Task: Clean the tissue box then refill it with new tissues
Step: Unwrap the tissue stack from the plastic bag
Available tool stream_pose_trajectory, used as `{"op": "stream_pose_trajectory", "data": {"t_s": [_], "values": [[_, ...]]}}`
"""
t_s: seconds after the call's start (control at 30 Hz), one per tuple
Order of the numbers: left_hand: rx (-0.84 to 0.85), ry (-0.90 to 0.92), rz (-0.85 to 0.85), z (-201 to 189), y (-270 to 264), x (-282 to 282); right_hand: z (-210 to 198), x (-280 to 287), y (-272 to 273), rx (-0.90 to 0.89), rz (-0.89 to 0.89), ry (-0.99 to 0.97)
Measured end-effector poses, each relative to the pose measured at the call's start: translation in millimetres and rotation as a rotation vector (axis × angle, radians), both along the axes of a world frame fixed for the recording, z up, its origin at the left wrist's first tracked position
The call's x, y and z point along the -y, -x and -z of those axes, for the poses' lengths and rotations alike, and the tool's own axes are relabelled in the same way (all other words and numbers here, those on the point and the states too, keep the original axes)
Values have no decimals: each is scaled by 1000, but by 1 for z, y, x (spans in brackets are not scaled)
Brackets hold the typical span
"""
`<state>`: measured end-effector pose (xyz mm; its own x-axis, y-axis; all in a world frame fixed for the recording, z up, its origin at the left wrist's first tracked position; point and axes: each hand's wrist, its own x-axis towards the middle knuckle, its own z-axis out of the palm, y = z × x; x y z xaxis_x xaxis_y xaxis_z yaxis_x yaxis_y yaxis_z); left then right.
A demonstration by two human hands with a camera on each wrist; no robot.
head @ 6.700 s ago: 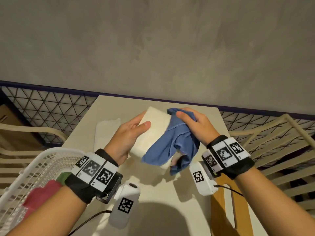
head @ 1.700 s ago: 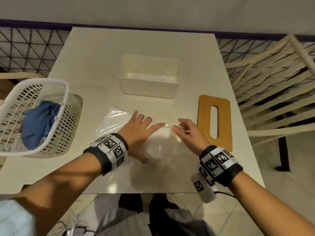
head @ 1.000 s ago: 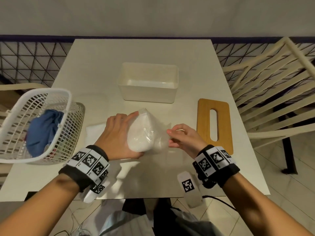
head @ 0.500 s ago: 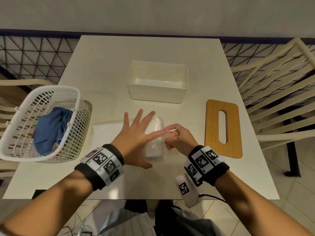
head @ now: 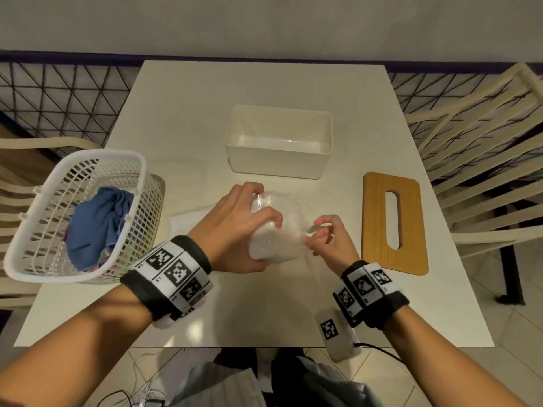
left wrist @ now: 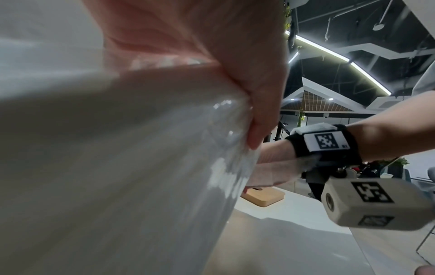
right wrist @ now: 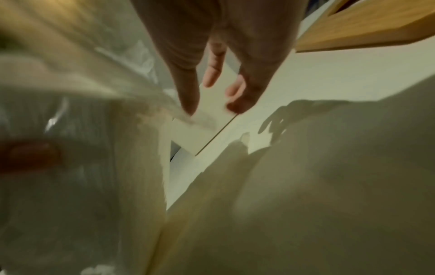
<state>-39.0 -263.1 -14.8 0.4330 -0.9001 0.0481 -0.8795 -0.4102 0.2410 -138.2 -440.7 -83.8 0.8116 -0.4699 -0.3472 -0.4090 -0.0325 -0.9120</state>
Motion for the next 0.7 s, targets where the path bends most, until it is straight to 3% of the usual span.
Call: {"op": "stream_pose_trajectory", "data": {"t_s": [0.1, 0.2, 0.4, 0.47, 0.6, 0.7], "values": [[-14, 21, -2, 0, 1, 1, -2, -11, -8, 29, 7, 156], [-27, 36, -18, 0, 0, 0, -8, -15, -11, 63, -56, 44], [-4, 42, -32, 0, -4, -2, -13, -9, -14, -5, 107, -915], [9, 24, 14, 7, -3, -2, -12, -4, -19, -93, 74, -947], [5, -41, 130, 28, 3, 3, -13, -11, -27, -274, -70, -775], [15, -93, 174, 39, 10, 10, -4, -19, -30, -380, -7, -723]]}}
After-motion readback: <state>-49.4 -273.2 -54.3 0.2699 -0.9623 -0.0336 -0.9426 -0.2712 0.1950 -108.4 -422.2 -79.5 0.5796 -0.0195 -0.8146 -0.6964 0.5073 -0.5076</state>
